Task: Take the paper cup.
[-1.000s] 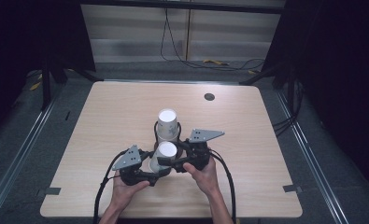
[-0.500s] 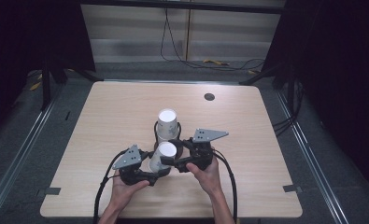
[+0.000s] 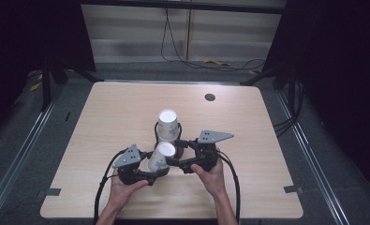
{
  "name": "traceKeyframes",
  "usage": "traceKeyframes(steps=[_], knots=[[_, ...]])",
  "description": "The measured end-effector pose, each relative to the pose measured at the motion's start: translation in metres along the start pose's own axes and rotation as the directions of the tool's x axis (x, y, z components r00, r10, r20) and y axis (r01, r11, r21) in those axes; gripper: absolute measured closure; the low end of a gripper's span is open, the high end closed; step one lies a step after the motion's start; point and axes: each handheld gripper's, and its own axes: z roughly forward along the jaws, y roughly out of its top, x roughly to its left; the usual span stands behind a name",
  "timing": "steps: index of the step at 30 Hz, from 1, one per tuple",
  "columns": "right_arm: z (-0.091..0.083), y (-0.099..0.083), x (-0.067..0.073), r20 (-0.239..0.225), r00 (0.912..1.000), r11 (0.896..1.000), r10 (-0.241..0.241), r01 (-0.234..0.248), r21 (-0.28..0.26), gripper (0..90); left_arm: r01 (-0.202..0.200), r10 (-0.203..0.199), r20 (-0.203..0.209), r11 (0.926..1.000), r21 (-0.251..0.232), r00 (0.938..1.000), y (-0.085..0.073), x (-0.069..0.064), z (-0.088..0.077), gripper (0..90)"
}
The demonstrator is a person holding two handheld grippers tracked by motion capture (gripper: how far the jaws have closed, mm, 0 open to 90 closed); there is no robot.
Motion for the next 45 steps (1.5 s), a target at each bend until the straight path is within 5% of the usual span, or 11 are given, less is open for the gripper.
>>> traceKeyframes(steps=[18, 24, 34, 45], knots=[[-0.022, 0.002, -0.003, 0.06, 0.9981, 1.0, -0.017, 0.017, -0.003, 16.5, -0.017, 0.017, -0.011, 0.9991, 0.04, 0.9998, 0.009, 0.006, -0.002, 28.3], [-0.02, -0.002, -0.003, 0.094, 0.9956, 1.0, -0.005, 0.003, 0.026, 16.2, -0.066, 0.067, -0.008, 0.9936, 0.091, 0.9977, 0.016, 0.008, 0.001, 28.3], [-0.027, -0.001, -0.003, 0.137, 0.99, 0.998, -0.033, 0.025, 0.057, 21.4, -0.068, 0.068, 0.004, 0.9889, 0.133, 0.9977, 0.014, 0.009, 0.0, 28.3], [-0.027, -0.002, -0.003, 0.135, 0.9893, 0.99, -0.055, 0.036, 0.139, 24.1, -0.091, 0.093, 0.0, 0.979, 0.182, 0.9957, 0.013, 0.009, 0.003, 28.5]])
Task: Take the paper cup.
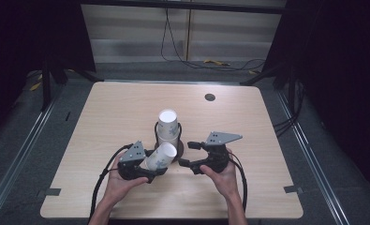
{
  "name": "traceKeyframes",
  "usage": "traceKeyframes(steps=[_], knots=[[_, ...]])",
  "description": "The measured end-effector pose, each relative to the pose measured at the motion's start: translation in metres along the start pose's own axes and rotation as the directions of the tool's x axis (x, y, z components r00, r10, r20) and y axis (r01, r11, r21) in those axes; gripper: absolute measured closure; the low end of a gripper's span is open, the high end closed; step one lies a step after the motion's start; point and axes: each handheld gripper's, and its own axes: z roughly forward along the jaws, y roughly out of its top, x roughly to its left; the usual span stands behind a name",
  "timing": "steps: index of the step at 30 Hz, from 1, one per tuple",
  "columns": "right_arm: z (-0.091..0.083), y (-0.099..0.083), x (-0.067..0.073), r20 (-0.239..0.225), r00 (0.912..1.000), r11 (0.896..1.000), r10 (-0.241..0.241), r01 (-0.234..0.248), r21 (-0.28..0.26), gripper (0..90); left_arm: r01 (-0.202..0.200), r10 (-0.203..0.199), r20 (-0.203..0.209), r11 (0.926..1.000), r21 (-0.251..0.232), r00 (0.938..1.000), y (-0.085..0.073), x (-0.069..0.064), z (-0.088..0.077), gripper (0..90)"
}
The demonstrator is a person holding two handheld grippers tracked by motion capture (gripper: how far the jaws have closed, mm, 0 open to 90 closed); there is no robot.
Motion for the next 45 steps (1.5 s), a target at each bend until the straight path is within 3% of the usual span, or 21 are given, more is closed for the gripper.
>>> traceKeyframes(steps=[14, 17, 21, 29, 34, 39, 41, 42, 45], knots=[[0.007, -0.003, -0.001, -0.015, 0.9993, 0.993, -0.035, 0.037, 0.11, 25.5, -0.034, 0.033, 0.016, 0.9976, 0.061, 0.9993, 0.001, -0.001, 0.004, 28.7], [0.007, -0.003, 0.0, -0.013, 0.9992, 0.992, -0.039, 0.04, 0.122, 25.0, -0.062, 0.063, -0.007, 0.9926, 0.104, 0.998, 0.004, -0.002, 0.006, 28.6], [0.007, -0.003, 0.001, -0.02, 0.9988, 0.989, -0.044, 0.047, 0.143, 24.0, -0.077, 0.077, 0.012, 0.9902, 0.116, 0.997, 0.007, -0.003, 0.008, 28.6], [0.012, -0.003, 0.003, -0.001, 0.9981, 0.98, -0.062, 0.061, 0.189, 16.4, -0.082, 0.078, 0.038, 0.9872, 0.137, 0.9962, 0.006, -0.003, 0.01, 28.6], [0.016, -0.002, 0.003, 0.007, 0.9972, 0.977, -0.075, 0.072, 0.201, 16.5, -0.086, 0.084, 0.025, 0.9841, 0.155, 0.9962, 0.005, -0.003, 0.011, 28.5], [0.021, -0.002, 0.002, 0.003, 0.9948, 0.962, -0.102, 0.098, 0.254, 18.2, -0.091, 0.088, 0.026, 0.9823, 0.164, 0.9958, 0.005, -0.003, 0.01, 28.5], [0.021, -0.002, 0.002, -0.001, 0.9954, 0.961, -0.096, 0.093, 0.261, 19.8, -0.088, 0.085, 0.026, 0.9814, 0.17, 0.996, 0.005, -0.003, 0.01, 28.5], [0.022, -0.003, 0.001, -0.025, 0.9957, 0.957, -0.089, 0.092, 0.275, 23.2, -0.09, 0.086, 0.031, 0.9823, 0.164, 0.9958, 0.005, -0.004, 0.011, 28.5], [0.023, -0.004, 0.0, -0.038, 0.9952, 0.948, -0.09, 0.097, 0.302, 24.7, -0.096, 0.092, 0.033, 0.9794, 0.178, 0.9952, 0.004, -0.005, 0.012, 28.5]])
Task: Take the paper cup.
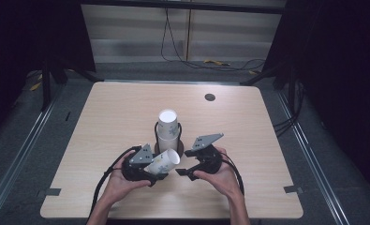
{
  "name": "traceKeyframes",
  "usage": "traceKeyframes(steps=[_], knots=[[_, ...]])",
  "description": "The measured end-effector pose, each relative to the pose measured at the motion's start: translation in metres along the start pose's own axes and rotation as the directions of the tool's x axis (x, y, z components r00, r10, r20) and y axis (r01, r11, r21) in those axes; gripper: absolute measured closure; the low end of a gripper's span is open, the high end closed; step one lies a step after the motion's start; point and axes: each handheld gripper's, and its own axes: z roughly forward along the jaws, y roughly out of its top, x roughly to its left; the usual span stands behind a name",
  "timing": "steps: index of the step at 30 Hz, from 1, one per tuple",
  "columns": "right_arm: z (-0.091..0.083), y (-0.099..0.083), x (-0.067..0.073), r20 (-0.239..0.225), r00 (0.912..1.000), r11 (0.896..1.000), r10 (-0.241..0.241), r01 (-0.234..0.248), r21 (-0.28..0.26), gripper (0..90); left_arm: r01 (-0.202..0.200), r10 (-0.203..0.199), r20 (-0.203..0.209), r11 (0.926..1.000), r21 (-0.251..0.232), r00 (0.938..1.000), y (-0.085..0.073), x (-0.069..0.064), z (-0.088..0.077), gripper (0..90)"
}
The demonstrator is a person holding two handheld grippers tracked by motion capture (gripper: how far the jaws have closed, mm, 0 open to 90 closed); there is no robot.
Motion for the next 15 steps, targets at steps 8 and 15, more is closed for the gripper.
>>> traceKeyframes(steps=[8, 15], knots=[[0.0076, -0.0009, -0.0046, -0.006, 1.0, 0.997, 0.007, -0.007, 0.076, 23.7, -0.009, 0.009, 0.004, 0.9998, 0.016, 0.9999, 0.0, -0.0014, 0.0022, 28.6], [0.0083, 0.001, -0.0036, -0.026, 0.9996, 0.995, -0.014, 0.017, 0.096, 20.3, -0.015, 0.015, 0.005, 0.9993, 0.036, 0.9999, -0.0001, -0.0025, 0.0025, 28.5]])
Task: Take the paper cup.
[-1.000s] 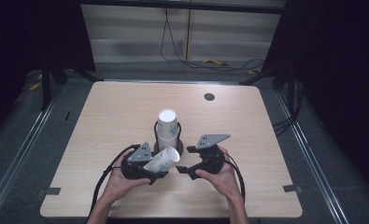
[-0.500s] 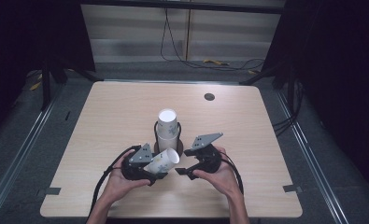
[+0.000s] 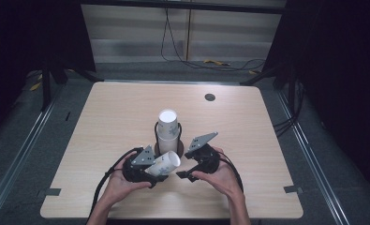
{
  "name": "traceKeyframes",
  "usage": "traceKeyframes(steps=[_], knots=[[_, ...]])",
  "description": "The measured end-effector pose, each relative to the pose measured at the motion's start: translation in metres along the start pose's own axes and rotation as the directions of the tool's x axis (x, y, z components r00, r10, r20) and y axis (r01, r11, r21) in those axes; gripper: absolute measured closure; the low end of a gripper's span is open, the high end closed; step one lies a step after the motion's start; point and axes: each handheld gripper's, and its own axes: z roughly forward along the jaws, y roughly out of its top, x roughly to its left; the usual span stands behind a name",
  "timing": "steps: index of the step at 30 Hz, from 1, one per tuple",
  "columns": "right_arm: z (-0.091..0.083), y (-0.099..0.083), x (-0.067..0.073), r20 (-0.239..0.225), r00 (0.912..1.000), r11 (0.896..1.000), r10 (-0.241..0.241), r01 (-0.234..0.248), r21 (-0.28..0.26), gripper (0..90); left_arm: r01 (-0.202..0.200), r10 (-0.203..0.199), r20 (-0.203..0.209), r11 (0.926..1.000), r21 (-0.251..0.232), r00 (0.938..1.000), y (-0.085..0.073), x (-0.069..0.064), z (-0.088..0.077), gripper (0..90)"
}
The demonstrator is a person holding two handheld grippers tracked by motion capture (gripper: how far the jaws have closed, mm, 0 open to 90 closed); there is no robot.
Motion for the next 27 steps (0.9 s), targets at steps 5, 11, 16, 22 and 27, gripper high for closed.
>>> traceKeyframes(steps=[5, 11, 16, 22, 27], knots=[[0.0, 0.0, 0.0, 0.006, 0.9999, 1.0, -0.012, 0.012, 0.003, 19.5, -0.007, 0.007, 0.004, 1.0, 0.0, 1.0, 0.002, -0.001, 0.0, 28.6], [-0.005, 0.002, 0.001, 0.008, 0.9996, 1.0, -0.027, 0.027, 0.001, 20.7, -0.025, 0.024, 0.015, 0.9994, 0.025, 0.9996, 0.005, 0.0, 0.002, 28.8], [-0.002, 0.004, 0.002, 0.001, 0.9988, 0.999, -0.048, 0.048, 0.022, 23.9, -0.044, 0.043, 0.015, 0.9973, 0.06, 0.999, 0.005, 0.0, 0.005, 28.8], [0.001, 0.003, 0.003, -0.003, 0.9984, 0.998, -0.057, 0.057, 0.031, 25.0, -0.056, 0.055, 0.008, 0.9943, 0.091, 0.9984, 0.006, -0.001, 0.01, 28.8], [0.004, 0.004, 0.004, -0.008, 0.9978, 0.996, -0.066, 0.066, 0.051, 25.1, -0.07, 0.069, 0.011, 0.9914, 0.111, 0.9976, 0.008, -0.002, 0.012, 28.8]])
